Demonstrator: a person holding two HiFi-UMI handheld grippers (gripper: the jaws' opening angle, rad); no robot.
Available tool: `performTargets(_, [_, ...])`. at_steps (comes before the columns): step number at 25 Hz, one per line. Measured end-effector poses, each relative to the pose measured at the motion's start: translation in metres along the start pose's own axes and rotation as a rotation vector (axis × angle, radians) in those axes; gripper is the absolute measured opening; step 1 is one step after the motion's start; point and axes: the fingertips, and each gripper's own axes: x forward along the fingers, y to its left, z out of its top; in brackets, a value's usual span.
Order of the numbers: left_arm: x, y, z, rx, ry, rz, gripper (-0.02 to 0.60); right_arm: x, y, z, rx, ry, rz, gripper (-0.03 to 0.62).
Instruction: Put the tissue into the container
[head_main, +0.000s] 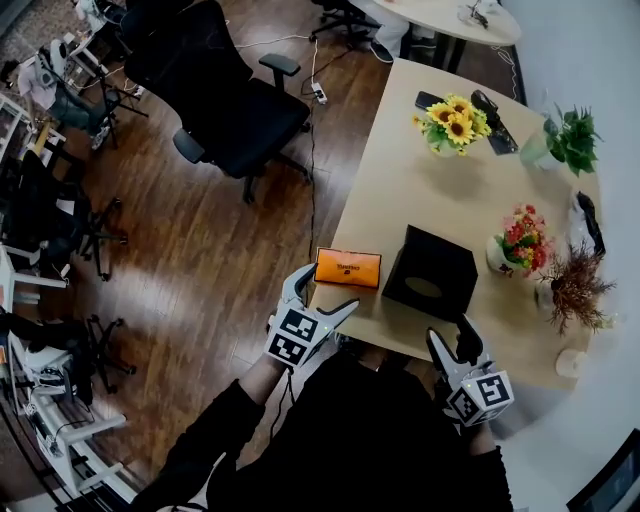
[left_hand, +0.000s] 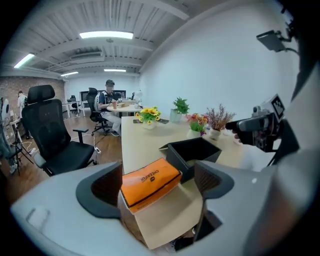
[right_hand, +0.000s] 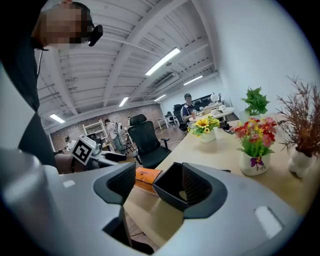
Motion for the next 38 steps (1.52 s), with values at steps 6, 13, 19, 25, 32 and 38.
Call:
performTargets(6, [0.025, 0.02, -0.03, 0.11, 0.21, 0.015, 0.434, 0.005, -0.024, 0.039, -0.028, -0.064, 0.065, 0.267])
performTargets(13, [0.04, 0.045, -0.075, -0.154, 0.257, -0.044, 0.434, -0.001, -0.049, 0.044, 0.003, -0.073, 0.058, 0.235])
performTargets(19, [0.057, 0.058, -0.084, -0.475, 0.193, -0.165, 0.433, 0.001, -0.058, 0.036, 0.032, -0.034, 0.031, 0.21])
performTargets(25, [0.064, 0.058, -0.092, -0.494, 0.21, -0.172, 0.3, 0.006, -0.048, 0.031, 0.027, 0.002, 0.015, 0.179])
performTargets(32, [0.064, 0.056, -0.088, -0.475, 0.229, -0.164, 0.268, 0.011, -0.041, 0.027, 0.036, 0.012, 0.0, 0.166])
performTargets(38, [0.059, 0.052, -0.085, -0.466, 0.229, -0.153, 0.264, 0.01, -0.039, 0.023, 0.044, 0.014, -0.008, 0.158])
